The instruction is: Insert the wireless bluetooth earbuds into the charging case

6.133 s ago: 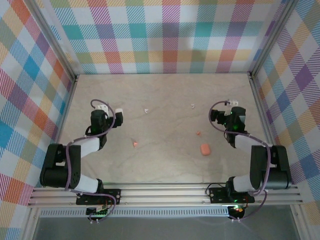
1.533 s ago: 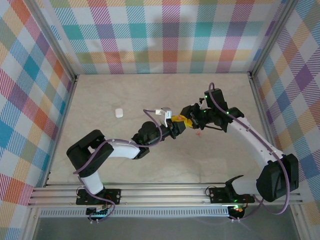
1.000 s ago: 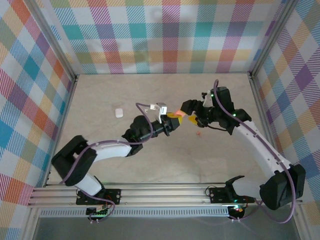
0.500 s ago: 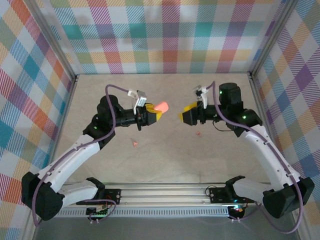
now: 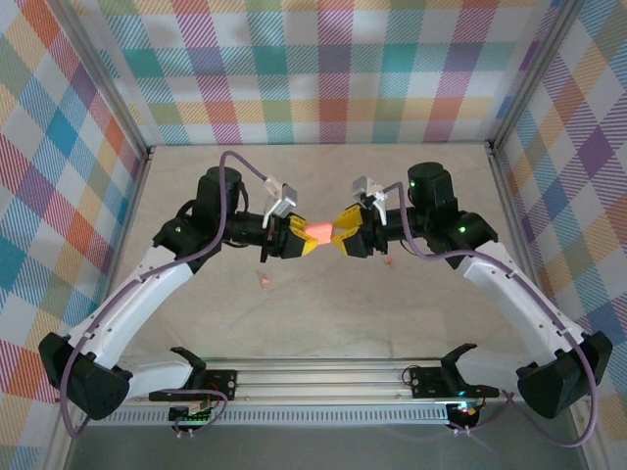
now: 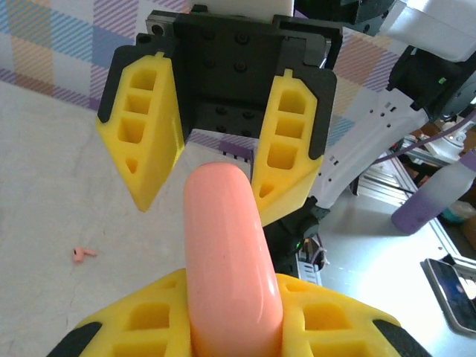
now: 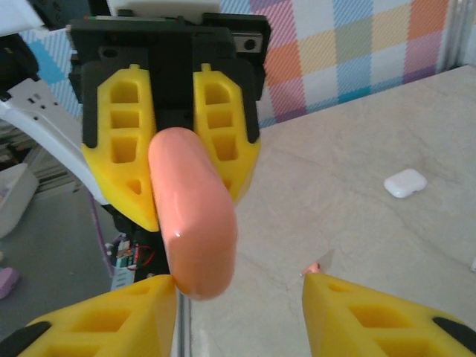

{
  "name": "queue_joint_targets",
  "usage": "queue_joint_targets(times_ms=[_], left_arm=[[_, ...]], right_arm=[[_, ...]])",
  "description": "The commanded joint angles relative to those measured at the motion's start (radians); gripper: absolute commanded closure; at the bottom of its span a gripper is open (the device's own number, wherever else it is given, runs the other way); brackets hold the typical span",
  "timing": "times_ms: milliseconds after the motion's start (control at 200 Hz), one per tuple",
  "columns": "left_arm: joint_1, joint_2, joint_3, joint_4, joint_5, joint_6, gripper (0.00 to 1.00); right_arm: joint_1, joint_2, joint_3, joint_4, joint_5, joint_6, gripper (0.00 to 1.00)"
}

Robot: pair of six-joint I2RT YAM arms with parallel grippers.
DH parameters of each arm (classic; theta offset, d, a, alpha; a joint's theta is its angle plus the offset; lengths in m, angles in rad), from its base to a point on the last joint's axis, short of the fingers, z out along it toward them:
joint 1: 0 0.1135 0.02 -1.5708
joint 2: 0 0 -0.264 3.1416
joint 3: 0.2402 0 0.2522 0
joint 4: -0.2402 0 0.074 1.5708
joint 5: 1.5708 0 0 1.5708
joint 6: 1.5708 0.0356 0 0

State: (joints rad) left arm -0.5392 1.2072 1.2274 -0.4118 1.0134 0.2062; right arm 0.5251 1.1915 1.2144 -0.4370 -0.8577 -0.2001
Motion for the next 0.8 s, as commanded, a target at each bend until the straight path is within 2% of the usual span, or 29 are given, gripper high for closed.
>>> queue_joint_targets(times_ms=[0,210,320,410,455,545,640,730,795], left_arm=[[0.008,0.024,0.071,-0.161,0.092,0.108,0.86],[0.016,0.062,0.094,-0.155,0.126,0.088,0.85],[0.016,0.069,0.1,-0.152,0.125,0.087,0.84],[0.022,0.07,0.095,-0.124,0.103,0.049,0.84],[0.027,0.071,0.095,-0.11,0.105,0.03,0.84],[0.036,0.072,0.095,-0.102,0.111,0.017,0.83],[0.041,0.071,0.092,-0.101,0.121,0.016,0.83],[0.042,0.077,0.094,-0.099,0.127,0.01,0.83],[0.042,0.082,0.097,-0.096,0.134,0.004,0.83]], right_arm=[[0.004,0.03,0.053,-0.002,-0.093,-0.012,0.56],[0.009,0.074,0.089,-0.017,-0.163,0.06,0.58],[0.012,0.095,0.093,0.004,-0.218,0.092,0.67],[0.015,0.127,0.103,0.034,-0.278,0.183,0.73],[0.021,0.144,0.118,0.01,-0.28,0.182,0.73],[0.04,0.16,0.135,-0.064,-0.254,0.112,0.67],[0.047,0.149,0.11,-0.032,-0.247,0.109,0.62],[0.053,0.137,0.086,0.018,-0.248,0.119,0.64],[0.056,0.135,0.083,0.033,-0.245,0.12,0.7]])
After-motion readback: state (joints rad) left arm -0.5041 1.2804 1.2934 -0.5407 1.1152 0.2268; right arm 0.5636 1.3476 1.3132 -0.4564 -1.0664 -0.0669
